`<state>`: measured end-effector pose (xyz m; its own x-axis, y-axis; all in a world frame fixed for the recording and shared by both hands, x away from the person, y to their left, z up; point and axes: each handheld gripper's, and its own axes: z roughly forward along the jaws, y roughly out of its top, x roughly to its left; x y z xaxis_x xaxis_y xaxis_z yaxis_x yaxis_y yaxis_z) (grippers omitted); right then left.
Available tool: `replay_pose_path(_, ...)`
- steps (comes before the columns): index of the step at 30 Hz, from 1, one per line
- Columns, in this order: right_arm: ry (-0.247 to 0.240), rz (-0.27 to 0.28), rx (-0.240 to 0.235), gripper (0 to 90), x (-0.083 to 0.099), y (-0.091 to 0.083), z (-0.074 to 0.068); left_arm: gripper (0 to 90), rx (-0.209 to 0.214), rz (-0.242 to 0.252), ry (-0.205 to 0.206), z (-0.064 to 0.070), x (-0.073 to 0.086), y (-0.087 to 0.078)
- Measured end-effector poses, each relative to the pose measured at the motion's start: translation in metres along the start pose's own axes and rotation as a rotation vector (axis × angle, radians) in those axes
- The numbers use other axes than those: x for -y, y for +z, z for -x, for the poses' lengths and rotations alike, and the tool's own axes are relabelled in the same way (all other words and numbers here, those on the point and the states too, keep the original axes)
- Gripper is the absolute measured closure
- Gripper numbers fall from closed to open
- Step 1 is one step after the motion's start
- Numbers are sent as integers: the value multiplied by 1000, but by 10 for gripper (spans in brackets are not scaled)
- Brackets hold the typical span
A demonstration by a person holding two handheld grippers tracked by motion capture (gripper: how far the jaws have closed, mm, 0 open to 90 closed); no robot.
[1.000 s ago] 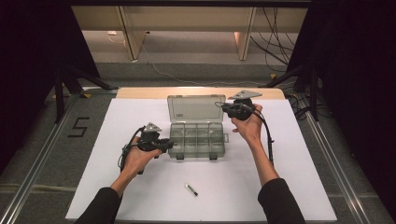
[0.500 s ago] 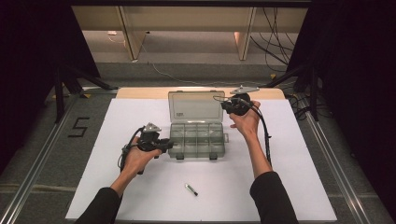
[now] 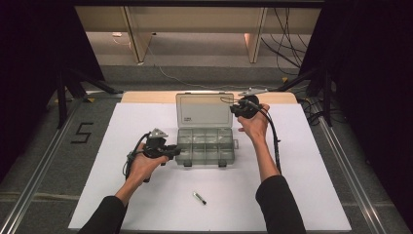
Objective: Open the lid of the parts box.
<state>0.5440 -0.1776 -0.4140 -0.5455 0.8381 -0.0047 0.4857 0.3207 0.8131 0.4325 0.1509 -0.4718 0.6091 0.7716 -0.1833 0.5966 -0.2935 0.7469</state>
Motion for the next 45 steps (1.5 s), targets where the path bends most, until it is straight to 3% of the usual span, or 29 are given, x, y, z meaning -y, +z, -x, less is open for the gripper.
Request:
replay_pose_path(2, -16, 2, 2, 817, 0, 1, 2, 706, -2, -4, 3, 0, 0, 0)
replay_pose_path(5, 1, -15, 23, 790, 1, 2, 0, 707, 2, -7, 0, 0, 0, -1)
replay_pose_path(12, 20, -25, 23, 772, 2, 2, 0, 708, 3, -7, -3, -1, 0, -1)
replay_pose_path(19, -27, 2, 4, 655, 0, 0, -4, 709, 2, -2, -3, -1, 0, -1)
replay_pose_path(20, -33, -1, -16, 581, -2, -1, -9, 706, 5, -2, 1, -1, 0, -1)
replay_pose_path(22, -28, -22, -22, 547, -3, -5, -14, 702, 1, 15, -11, 0, 0, 0)
replay_pose_path(23, -52, -9, -16, 513, -4, -6, -17, 684, -2, 14, -9, -1, 0, 0)
replay_pose_path(25, -55, -34, -48, 405, -7, -14, -27, 612, 7, -2, 4, -2, 1, -2)
replay_pose_path(26, -55, -34, -48, 405, -7, -14, -27, 612, 5, 17, -23, 0, 1, -1)
replay_pose_path(27, -63, -55, -59, 372, -7, -17, -32, 593, 5, 20, -18, 0, 1, -2)
replay_pose_path(28, -96, -80, -64, 324, -8, -23, -40, 536, 2, 35, -18, 0, 0, -5)
replay_pose_path(32, -145, -91, -73, 286, -10, -33, -52, 475, 18, 55, -24, 2, -1, -11)
replay_pose_path(33, -172, -70, -87, 272, -10, -36, -54, 439, 15, 64, -31, 3, -1, -13)
replay_pose_path(34, -163, -79, -88, 270, -10, -40, -60, 439, 18, 74, -28, 4, -1, -16)
replay_pose_path(37, -237, -101, -108, 256, -9, -56, -79, 385, 32, 104, -10, 10, 1, -25)
replay_pose_path(42, -304, -91, -111, 252, -5, -72, -98, 331, 28, 131, 16, 21, 4, -36)
replay_pose_path(45, -326, -77, -143, 249, -2, -82, -110, 309, 36, 168, 24, 27, 7, -45)
